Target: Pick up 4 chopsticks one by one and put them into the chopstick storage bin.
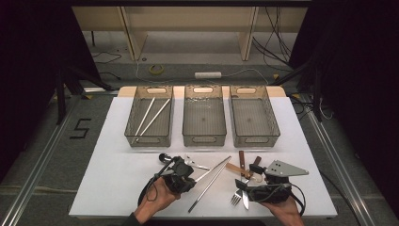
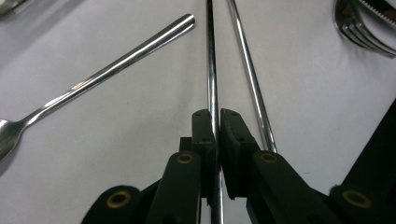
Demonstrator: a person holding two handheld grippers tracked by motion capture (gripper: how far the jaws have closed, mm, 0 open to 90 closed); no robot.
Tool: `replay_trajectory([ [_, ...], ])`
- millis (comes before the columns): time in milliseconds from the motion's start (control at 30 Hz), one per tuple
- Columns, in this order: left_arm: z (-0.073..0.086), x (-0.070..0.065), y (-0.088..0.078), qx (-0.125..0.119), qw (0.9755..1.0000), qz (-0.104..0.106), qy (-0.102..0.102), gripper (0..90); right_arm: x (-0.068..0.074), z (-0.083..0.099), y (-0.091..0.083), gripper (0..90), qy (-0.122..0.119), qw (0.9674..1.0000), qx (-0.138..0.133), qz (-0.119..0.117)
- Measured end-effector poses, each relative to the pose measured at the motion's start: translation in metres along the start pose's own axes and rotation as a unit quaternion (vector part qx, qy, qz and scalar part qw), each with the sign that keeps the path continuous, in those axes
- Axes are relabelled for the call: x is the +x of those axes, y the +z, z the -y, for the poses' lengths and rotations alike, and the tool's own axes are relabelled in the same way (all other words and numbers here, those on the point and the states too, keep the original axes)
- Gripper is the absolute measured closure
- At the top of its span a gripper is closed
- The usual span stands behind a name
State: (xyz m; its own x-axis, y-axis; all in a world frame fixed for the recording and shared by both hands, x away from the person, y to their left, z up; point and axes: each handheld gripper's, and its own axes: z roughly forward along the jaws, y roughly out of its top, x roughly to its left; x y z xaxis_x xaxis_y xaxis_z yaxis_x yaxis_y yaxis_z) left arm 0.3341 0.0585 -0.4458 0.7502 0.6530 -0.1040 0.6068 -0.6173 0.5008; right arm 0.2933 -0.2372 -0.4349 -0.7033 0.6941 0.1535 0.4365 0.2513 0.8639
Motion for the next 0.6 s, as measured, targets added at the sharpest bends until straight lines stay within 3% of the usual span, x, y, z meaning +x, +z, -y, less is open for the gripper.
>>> replay_trajectory([
  [433, -0.003, 0.005, -0.022, -0.032, 0.9994, 0.006, 0.005, 84.7, 0.0, 0.0, 0.0, 23.1, 0.0, 1.0, -0.001, 0.0],
  [600, -0.005, 0.011, -0.036, -0.056, 0.9984, 0.008, -0.001, 84.6, 0.0, 0.0, 0.0, 23.1, -0.001, 1.0, -0.001, 0.0],
])
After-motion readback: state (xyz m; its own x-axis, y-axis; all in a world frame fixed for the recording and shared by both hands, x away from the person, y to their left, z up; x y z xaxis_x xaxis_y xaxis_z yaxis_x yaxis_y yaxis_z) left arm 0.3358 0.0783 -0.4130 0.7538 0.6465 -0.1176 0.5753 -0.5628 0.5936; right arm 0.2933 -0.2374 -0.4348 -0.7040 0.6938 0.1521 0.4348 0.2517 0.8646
